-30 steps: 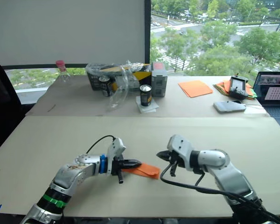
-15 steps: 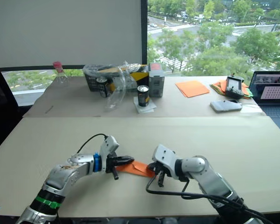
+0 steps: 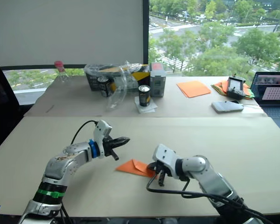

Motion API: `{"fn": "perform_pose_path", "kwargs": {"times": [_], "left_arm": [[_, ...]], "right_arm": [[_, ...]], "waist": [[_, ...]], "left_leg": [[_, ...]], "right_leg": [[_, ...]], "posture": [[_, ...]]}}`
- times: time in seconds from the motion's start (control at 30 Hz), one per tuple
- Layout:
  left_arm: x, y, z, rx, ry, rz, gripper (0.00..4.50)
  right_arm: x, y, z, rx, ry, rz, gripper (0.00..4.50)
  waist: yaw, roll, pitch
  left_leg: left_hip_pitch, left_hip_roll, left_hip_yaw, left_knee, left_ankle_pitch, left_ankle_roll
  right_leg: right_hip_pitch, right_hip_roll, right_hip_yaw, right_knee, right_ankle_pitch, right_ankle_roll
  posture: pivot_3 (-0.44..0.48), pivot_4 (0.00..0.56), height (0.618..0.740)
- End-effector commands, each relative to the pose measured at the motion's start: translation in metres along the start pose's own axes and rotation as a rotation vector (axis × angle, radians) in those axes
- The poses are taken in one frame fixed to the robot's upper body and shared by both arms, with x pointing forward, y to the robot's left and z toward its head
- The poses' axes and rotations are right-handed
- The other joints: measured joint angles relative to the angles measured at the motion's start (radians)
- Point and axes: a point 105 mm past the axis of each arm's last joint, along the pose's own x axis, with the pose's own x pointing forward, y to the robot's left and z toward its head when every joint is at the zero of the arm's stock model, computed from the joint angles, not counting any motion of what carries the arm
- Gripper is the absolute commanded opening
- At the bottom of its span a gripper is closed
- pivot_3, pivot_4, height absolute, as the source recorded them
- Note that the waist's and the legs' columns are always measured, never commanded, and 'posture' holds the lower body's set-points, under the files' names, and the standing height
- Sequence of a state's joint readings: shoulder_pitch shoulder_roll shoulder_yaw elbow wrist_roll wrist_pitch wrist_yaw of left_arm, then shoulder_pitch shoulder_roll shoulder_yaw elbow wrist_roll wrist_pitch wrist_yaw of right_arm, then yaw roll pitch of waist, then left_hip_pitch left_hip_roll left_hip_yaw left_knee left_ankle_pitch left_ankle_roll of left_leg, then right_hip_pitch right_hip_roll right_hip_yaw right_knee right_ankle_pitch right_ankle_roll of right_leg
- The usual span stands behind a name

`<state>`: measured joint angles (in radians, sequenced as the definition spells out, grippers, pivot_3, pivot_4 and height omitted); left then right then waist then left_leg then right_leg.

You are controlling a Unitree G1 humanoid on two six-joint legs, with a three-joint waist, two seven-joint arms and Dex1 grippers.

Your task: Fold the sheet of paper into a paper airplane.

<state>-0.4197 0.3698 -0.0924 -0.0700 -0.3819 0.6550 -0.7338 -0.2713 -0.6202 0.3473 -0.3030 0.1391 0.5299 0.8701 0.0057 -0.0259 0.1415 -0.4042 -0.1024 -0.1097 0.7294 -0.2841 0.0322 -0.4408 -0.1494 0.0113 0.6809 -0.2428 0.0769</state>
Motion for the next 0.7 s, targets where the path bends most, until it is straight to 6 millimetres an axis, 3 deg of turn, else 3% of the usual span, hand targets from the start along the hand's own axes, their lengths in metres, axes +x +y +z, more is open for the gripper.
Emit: {"fn": "perform_pose_path", "kwargs": {"times": [0.03,0.13,0.3,0.5,0.7], "left_arm": [[0.006,-0.019,-0.001,0.029,0.009,-0.087,0.00],[0.013,-0.035,-0.018,0.023,0.076,-0.158,0.00],[0.007,-0.044,-0.041,0.043,0.177,-0.224,0.00],[0.004,-0.041,-0.058,0.061,0.247,-0.218,0.00],[0.005,-0.036,-0.064,0.043,0.252,-0.199,0.00]], "right_arm": [[0.003,0.008,-0.020,0.048,0.070,0.024,0.02],[0.001,0.011,-0.022,0.050,0.078,0.027,0.02],[-0.004,0.011,-0.026,0.054,0.093,0.018,0.02],[-0.010,0.015,-0.031,0.052,0.114,0.026,0.02],[-0.034,0.030,-0.052,0.055,0.189,0.088,0.02]], "waist": [[-0.002,0.000,0.000],[0.003,0.000,0.000],[0.005,0.000,0.000],[0.009,0.000,0.000],[0.017,0.000,-0.001]], "left_leg": [[0.000,0.000,0.000,0.000,0.000,0.000],[0.000,0.000,0.000,0.000,0.000,0.000],[0.000,0.000,0.000,0.000,0.000,0.000],[0.000,0.000,-0.001,0.000,0.000,0.001],[0.001,-0.001,-0.001,0.000,-0.001,0.001]], "right_leg": [[0.000,0.000,0.000,0.000,0.000,0.000],[0.000,0.000,0.000,0.000,0.000,0.000],[0.000,0.000,-0.001,0.000,0.000,0.000],[0.001,0.000,-0.001,-0.001,0.000,0.000],[0.003,-0.001,-0.001,-0.002,0.000,0.001]], "posture": [[0.000,0.150,0.670],[0.000,0.150,0.670],[0.000,0.150,0.670],[0.000,0.150,0.670],[0.000,0.150,0.670]]}}
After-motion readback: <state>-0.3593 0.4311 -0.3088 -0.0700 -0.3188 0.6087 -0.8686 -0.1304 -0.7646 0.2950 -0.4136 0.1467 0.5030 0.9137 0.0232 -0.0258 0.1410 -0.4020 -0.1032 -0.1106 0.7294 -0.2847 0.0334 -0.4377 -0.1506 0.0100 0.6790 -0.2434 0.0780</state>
